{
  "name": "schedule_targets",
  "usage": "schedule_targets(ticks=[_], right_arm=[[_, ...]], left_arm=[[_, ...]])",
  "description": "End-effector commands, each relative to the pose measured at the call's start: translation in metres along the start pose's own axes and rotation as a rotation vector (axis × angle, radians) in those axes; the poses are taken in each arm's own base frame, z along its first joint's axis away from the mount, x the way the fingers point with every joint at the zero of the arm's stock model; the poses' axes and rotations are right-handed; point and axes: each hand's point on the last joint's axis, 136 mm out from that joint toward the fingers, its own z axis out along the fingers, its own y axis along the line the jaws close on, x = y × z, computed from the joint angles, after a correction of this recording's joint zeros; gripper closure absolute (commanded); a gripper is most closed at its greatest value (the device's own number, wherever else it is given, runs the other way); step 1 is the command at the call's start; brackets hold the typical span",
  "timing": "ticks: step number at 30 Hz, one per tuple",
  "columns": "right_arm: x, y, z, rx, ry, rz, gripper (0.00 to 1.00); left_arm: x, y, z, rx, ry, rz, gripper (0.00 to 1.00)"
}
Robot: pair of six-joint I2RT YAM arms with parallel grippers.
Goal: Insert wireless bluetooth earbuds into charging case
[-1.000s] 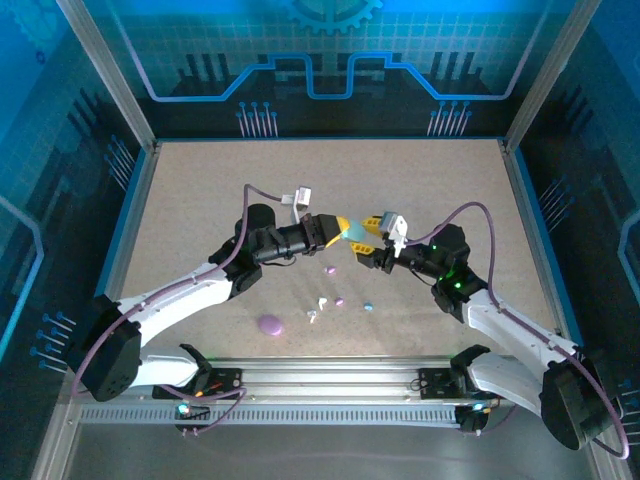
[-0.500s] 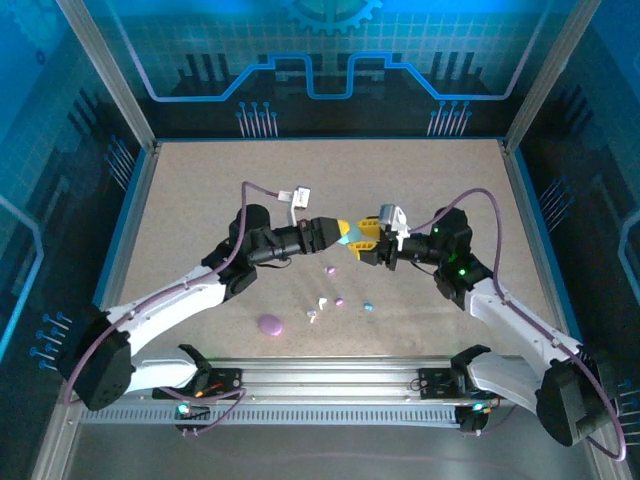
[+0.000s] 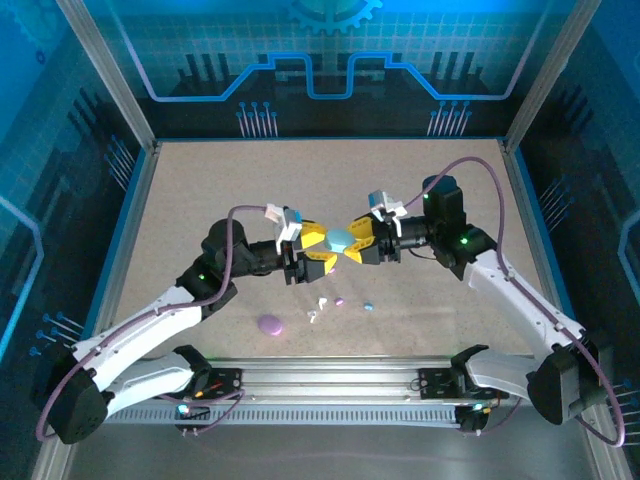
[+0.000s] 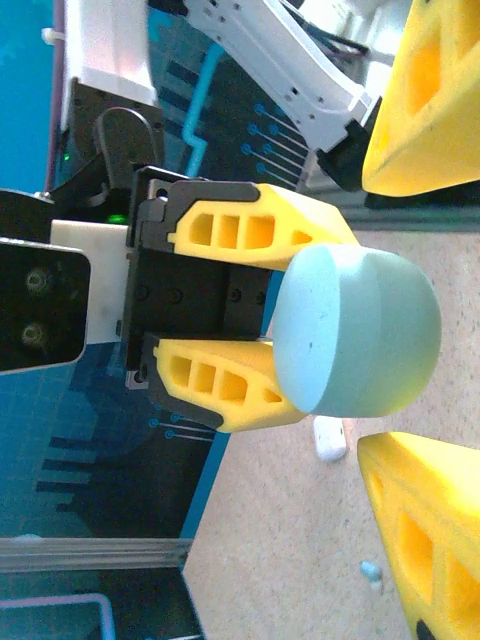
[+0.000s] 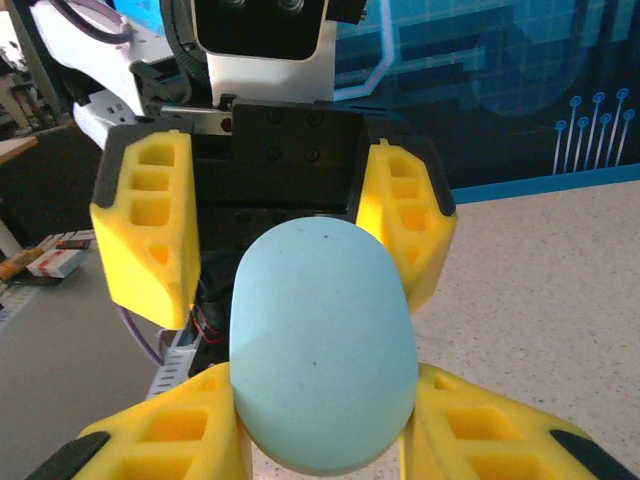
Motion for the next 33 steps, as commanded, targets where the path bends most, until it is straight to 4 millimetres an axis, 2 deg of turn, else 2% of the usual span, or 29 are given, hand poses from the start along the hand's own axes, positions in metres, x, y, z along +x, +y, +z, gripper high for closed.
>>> schedule_targets(ticks=[1, 9, 17, 25, 31, 33], right_arm=[[-0.002, 0.004, 0.000, -0.043, 0.009, 0.032, 0.65], [0.000, -0.002, 0.006, -0.040, 0.025, 0.046, 0.65], [0.000, -0.001, 0.010, -0.042, 0.035, 0.027, 0.65], [0.007, 0.003, 0.010, -0.053, 0.053, -0.023, 0.65], [0.011, 0.004, 0.010, -0.062, 0.065, -0.040, 0.65], [0.011, 0.004, 0.010, -0.063, 0.067, -0.042, 0.65]], left_arm=[[0.003, -0.006, 0.000, 0.028, 0.015, 0.096, 0.37], [0.004, -0.003, 0.008, 0.042, 0.018, 0.066, 0.44], [0.004, 0.002, 0.013, 0.035, 0.025, 0.053, 0.47], [0.004, 0.000, 0.013, 0.047, 0.022, 0.063, 0.57], [0.003, -0.003, 0.013, 0.062, 0.022, 0.074, 0.56], [0.003, -0.004, 0.013, 0.064, 0.019, 0.072, 0.52]])
